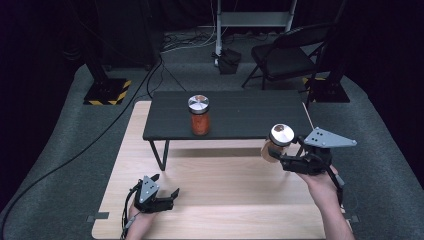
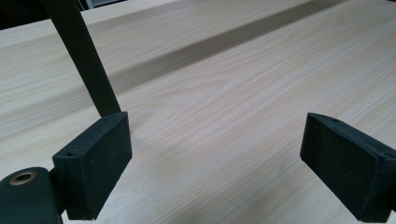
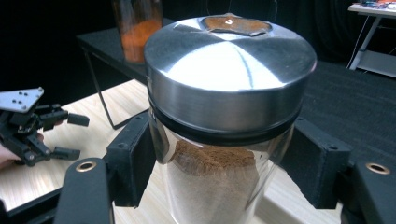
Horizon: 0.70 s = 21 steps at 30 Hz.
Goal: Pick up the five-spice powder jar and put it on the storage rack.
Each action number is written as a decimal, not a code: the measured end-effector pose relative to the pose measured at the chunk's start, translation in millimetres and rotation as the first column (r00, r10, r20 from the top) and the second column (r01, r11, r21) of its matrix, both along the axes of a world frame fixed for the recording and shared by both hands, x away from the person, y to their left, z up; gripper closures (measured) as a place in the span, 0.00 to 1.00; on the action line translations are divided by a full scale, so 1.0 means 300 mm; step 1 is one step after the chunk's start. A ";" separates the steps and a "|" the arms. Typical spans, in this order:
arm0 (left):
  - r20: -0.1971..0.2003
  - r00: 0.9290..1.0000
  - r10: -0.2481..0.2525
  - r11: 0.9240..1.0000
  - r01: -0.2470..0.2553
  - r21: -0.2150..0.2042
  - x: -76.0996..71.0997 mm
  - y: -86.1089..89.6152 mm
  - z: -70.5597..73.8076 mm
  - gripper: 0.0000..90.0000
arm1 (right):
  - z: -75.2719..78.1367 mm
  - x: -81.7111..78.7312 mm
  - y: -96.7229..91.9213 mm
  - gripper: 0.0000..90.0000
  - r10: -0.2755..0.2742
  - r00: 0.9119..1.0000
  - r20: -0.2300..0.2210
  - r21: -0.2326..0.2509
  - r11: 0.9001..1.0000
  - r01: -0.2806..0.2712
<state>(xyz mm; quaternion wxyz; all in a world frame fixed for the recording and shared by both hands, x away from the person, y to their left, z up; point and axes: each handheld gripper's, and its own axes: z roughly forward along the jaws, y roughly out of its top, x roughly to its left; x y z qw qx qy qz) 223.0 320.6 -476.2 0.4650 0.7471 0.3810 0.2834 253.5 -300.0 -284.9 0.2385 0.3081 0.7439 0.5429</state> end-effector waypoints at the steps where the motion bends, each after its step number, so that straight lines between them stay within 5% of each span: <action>1: 0.000 1.000 0.000 1.000 0.000 0.000 0.000 0.000 0.000 0.10 | 0.005 0.002 0.000 0.33 -0.002 1.000 0.002 0.005 1.000 0.002; 21: -0.002 1.000 0.001 1.000 -0.001 -0.003 0.001 0.001 0.000 0.10 | 0.066 0.071 0.046 0.33 -0.096 0.995 -0.001 -0.005 0.995 0.096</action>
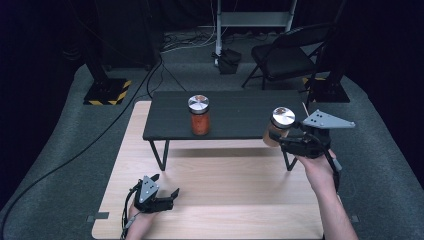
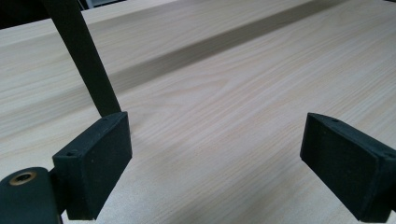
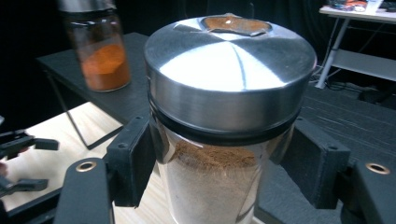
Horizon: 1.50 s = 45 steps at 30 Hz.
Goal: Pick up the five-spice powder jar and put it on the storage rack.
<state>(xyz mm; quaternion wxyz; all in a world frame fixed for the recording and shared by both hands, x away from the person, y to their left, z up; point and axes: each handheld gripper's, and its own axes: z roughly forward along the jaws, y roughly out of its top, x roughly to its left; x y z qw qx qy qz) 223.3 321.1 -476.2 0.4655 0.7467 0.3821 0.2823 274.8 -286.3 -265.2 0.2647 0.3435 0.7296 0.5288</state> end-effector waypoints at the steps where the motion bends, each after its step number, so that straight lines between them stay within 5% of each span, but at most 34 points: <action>1: 0.000 1.000 0.000 1.000 0.000 0.000 0.000 0.000 0.000 0.10 | 0.001 0.005 0.005 0.33 -0.009 1.000 0.001 -0.002 1.000 0.009; 15: 0.000 1.000 0.000 1.000 0.000 -0.001 0.000 0.000 0.000 0.10 | 0.022 0.076 0.054 0.33 -0.083 0.996 -0.019 -0.020 0.996 0.083; 26: 0.001 1.000 -0.001 1.000 0.001 -0.001 0.000 0.001 -0.001 0.10 | 0.022 0.115 0.057 0.30 -0.081 0.996 -0.036 -0.021 0.997 0.080; 35: -0.002 1.000 0.000 1.000 0.000 -0.001 0.000 0.001 0.001 0.10 | -0.026 0.085 0.014 0.11 -0.077 0.997 -0.010 0.028 0.997 0.077; 45: -0.001 1.000 0.001 1.000 -0.001 -0.001 -0.001 0.000 0.000 0.10 | -0.111 0.009 -0.054 0.06 -0.060 0.998 0.032 0.030 0.998 0.059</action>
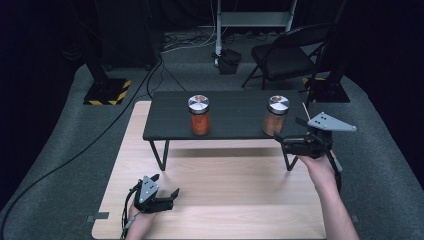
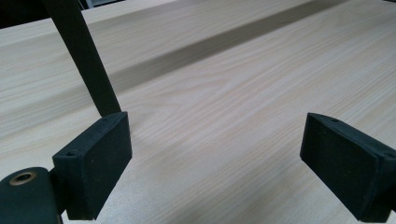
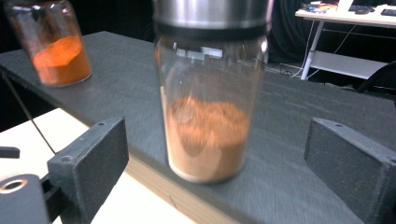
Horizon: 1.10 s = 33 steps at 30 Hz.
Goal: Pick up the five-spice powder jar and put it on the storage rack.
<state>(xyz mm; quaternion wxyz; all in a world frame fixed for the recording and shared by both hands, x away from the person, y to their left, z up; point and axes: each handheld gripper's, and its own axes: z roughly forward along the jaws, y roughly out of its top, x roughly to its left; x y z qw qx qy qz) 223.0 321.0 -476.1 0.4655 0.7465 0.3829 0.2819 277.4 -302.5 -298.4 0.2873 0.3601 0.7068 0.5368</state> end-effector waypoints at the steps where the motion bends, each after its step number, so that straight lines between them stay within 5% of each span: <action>1: 0.000 1.000 0.000 1.000 0.000 0.000 0.000 0.000 0.000 0.10 | -0.011 -0.012 -0.008 0.05 0.000 1.000 0.004 0.004 1.000 0.000; 17: 0.001 1.000 0.003 1.000 -0.003 0.001 -0.002 -0.002 0.000 0.10 | -0.255 -0.140 -0.135 0.02 0.057 0.995 0.082 0.020 0.998 -0.059; 33: 0.000 1.000 0.006 1.000 -0.006 -0.004 -0.003 0.000 -0.001 0.10 | -0.480 -0.196 -0.166 0.00 0.009 0.995 0.095 0.002 1.000 -0.009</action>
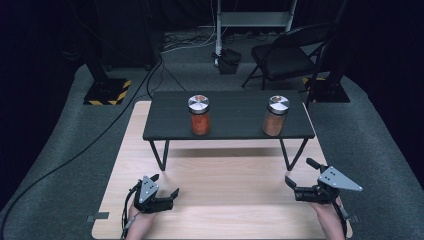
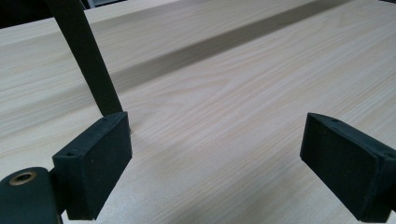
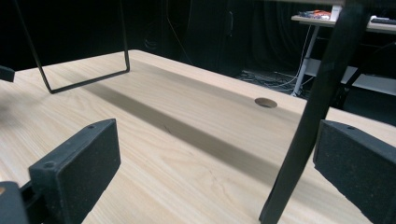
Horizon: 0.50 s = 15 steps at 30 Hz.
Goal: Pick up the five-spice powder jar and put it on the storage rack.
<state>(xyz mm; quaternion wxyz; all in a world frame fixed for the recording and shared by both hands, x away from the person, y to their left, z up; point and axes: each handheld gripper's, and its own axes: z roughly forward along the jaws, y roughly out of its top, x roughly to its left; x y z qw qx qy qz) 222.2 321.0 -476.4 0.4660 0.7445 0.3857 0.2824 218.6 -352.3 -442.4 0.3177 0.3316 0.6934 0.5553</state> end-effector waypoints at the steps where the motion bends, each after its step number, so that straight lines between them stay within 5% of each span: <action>1: 0.000 1.000 0.000 1.000 0.000 0.000 0.000 0.000 0.000 0.10 | -0.011 -0.001 -0.001 0.00 -0.003 1.000 0.000 -0.003 1.000 0.003; 15: 0.002 1.000 0.002 1.000 -0.002 0.000 -0.002 -0.003 -0.001 0.10 | -0.147 -0.031 0.000 0.00 -0.052 0.998 -0.046 0.003 0.999 0.052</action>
